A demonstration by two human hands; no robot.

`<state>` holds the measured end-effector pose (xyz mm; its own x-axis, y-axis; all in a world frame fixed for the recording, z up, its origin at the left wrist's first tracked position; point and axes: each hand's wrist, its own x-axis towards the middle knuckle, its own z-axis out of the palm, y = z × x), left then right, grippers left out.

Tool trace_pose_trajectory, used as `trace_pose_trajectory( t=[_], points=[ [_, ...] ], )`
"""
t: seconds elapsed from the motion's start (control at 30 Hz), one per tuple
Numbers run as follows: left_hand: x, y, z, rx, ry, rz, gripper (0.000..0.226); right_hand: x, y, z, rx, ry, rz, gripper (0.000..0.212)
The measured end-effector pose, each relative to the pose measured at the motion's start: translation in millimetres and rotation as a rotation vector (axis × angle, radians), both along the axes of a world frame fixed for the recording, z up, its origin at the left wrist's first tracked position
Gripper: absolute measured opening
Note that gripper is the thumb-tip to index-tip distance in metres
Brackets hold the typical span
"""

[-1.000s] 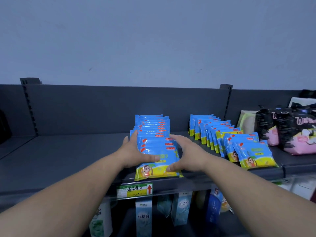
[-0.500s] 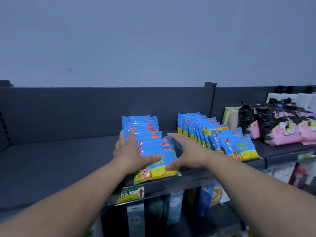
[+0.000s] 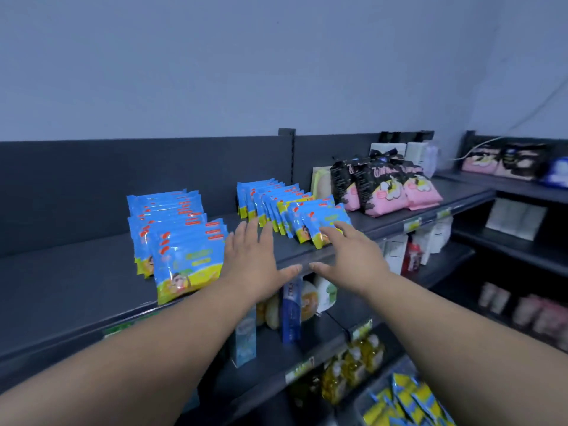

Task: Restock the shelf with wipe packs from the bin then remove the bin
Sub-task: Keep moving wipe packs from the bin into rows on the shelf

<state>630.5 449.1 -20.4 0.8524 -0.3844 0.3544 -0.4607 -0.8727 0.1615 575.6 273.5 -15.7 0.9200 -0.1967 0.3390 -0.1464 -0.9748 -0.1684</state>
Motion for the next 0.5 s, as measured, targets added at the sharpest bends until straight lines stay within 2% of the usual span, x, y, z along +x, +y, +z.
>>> trace_pose_trajectory(
  t=[0.2,0.5],
  points=[
    [-41.9,-75.4,-27.1,0.033,0.002,-0.098,0.096,-59.6,-67.5,-26.2,0.009,0.029,-0.156,0.077],
    [-117.7,-207.9,-88.8,0.097,0.046,-0.125,0.091,-160.4,-192.3,-86.3,-0.004,0.120,-0.294,0.076]
  ],
)
